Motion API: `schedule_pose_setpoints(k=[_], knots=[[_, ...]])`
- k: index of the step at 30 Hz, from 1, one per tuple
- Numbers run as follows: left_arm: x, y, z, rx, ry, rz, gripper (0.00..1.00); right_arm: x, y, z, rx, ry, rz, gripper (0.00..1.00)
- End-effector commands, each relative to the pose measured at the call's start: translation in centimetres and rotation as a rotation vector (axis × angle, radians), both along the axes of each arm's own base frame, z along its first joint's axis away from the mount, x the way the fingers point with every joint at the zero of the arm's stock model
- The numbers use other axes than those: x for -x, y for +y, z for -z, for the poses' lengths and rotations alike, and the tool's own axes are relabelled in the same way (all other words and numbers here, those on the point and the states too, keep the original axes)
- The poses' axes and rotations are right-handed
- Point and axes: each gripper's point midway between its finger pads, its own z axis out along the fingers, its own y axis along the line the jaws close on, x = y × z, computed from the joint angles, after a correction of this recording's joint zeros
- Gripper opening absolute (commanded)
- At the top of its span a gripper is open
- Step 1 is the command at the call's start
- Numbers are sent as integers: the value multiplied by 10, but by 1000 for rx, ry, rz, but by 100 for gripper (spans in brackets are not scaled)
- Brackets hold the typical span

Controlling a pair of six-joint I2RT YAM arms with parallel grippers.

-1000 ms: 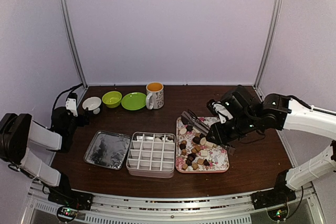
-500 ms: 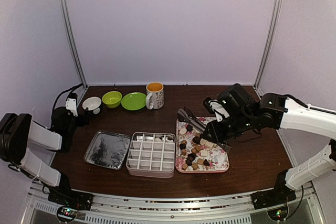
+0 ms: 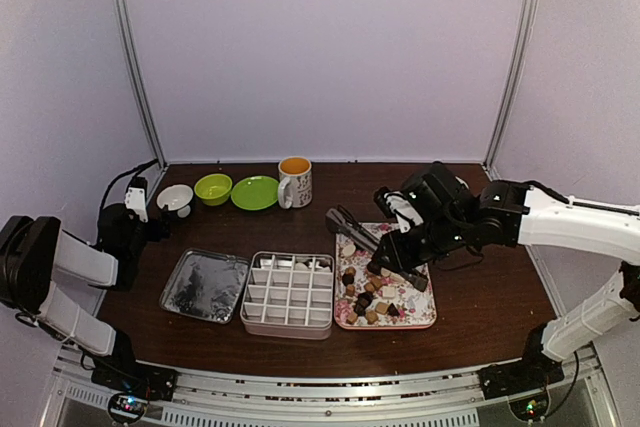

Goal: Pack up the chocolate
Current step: Place the fake chocolate in the empty pocket of the box.

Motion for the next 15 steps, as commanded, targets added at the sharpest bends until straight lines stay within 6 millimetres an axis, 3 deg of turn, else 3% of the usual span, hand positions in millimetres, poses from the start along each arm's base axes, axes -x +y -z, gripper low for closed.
schedule_pose_setpoints(k=[1, 6, 15], knots=[[-6, 3, -21, 5, -74, -9, 98, -6, 26, -9, -51, -16, -57, 26], [-6, 3, -21, 5, -74, -9, 98, 6, 48, -9, -74, 1, -140, 26], [-6, 3, -22, 5, -76, -10, 98, 18, 70, 7, -48, 41, -215, 26]])
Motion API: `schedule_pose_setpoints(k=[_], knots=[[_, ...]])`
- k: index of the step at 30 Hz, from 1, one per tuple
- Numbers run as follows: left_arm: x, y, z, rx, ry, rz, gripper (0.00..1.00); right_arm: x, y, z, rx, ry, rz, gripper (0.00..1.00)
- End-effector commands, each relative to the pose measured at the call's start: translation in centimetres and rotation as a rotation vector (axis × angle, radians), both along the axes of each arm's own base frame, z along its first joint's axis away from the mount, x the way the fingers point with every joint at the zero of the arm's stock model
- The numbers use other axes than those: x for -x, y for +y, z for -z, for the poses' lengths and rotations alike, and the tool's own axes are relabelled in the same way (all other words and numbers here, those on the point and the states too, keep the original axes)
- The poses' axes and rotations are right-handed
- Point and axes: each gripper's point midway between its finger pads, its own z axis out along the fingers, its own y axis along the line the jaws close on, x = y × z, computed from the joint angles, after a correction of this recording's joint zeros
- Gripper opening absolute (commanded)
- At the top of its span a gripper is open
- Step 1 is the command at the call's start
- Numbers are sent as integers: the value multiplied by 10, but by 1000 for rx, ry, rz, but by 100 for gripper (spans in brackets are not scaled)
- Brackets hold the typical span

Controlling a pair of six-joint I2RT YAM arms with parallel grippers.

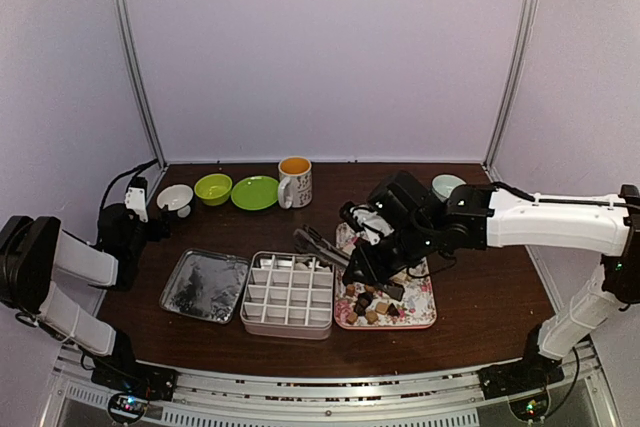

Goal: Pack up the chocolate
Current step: Place the fake chocolate in the empty pocket of the box.

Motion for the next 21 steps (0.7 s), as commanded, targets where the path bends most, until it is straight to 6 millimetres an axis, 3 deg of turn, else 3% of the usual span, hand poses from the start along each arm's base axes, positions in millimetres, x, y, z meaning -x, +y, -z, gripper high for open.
schedule_pose_setpoints(k=[1, 15, 21], knots=[[-6, 3, -21, 5, -75, -9, 98, 0, 21, -10, -45, -21, -50, 26], [-6, 3, -21, 5, -74, -9, 98, -5, 48, 10, -22, -13, -81, 26], [-6, 3, -21, 6, -74, -10, 98, -8, 50, 11, -11, -22, -76, 33]])
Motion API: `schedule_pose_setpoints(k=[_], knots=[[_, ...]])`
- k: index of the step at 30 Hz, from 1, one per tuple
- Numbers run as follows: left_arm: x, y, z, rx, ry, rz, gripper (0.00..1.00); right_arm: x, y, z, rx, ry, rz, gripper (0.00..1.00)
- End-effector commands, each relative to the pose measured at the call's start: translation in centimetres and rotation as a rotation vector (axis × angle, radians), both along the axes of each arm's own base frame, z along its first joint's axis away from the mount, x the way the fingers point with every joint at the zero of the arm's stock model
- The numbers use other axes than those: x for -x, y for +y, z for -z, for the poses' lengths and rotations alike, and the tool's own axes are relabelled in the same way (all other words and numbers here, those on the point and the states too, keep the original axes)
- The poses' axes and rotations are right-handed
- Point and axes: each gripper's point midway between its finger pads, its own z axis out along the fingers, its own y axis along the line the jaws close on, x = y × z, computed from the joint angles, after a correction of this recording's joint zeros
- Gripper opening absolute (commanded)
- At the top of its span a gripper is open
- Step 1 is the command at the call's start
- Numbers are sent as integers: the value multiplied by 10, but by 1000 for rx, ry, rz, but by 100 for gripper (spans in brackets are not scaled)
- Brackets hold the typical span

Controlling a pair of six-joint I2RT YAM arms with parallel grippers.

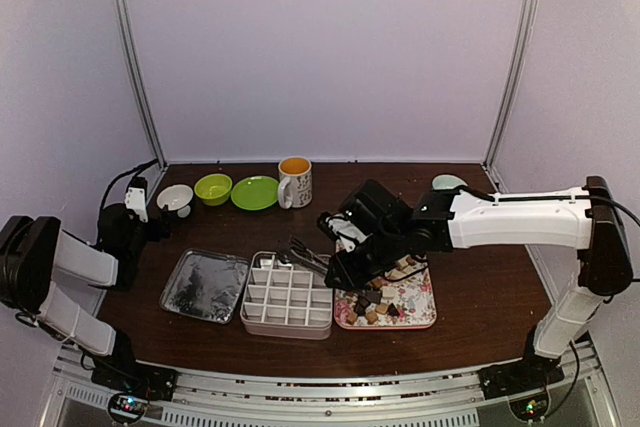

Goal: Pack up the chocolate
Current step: Place the fake chocolate in the empty pocket of the box.

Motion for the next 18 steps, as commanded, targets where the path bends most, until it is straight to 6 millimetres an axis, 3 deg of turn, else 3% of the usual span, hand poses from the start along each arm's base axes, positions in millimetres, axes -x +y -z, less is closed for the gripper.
schedule_pose_setpoints(k=[1, 11, 18], knots=[[-6, 3, -21, 5, -74, -10, 98, -4, 13, -19, -49, -47, -14, 33], [-6, 3, -21, 5, -74, -9, 98, -6, 10, -29, -45, -71, -11, 35], [-6, 3, -21, 5, -75, -9, 98, -3, -11, -60, -68, -135, 9, 35]])
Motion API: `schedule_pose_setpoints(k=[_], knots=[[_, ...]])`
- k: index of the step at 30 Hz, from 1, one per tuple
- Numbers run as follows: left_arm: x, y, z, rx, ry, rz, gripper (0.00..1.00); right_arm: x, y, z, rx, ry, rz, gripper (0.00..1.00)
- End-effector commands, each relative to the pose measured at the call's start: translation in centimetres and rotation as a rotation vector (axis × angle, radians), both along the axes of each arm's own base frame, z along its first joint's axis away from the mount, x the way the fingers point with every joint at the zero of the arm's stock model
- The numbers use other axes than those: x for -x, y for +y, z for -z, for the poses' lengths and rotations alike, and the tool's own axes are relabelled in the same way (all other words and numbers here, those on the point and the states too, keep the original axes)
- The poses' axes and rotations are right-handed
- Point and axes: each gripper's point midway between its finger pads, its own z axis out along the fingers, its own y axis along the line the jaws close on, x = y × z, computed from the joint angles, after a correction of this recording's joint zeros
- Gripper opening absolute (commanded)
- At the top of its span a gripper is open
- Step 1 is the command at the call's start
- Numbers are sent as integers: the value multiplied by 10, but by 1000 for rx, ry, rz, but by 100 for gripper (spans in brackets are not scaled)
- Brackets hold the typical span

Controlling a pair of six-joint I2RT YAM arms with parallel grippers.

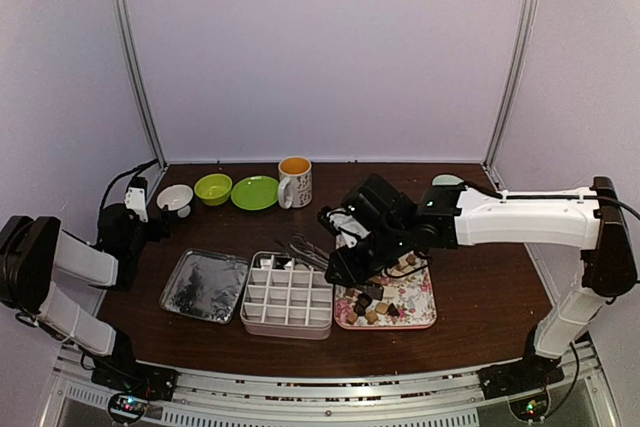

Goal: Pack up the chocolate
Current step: Place the fake chocolate in the empty pocket of the box, then pick up the fake chocolate from the plate.

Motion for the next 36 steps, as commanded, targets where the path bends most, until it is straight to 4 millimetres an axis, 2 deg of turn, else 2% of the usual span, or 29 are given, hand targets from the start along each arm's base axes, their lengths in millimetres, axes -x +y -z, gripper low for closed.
schedule_pose_setpoints(k=[1, 9, 16, 28, 36], knots=[[-6, 3, -21, 5, -75, -9, 98, -1, -13, -48, -69, -102, 16, 35], [-6, 3, -21, 5, -74, -9, 98, 6, -40, -57, -58, -131, 42, 35], [-6, 3, -21, 5, -75, -9, 98, 9, -49, -65, -97, -144, 62, 34], [-6, 3, -21, 5, -74, -10, 98, 12, -66, -61, -75, -145, 96, 34], [-6, 3, -21, 5, -74, -9, 98, 31, -112, -41, 9, -114, 131, 34]])
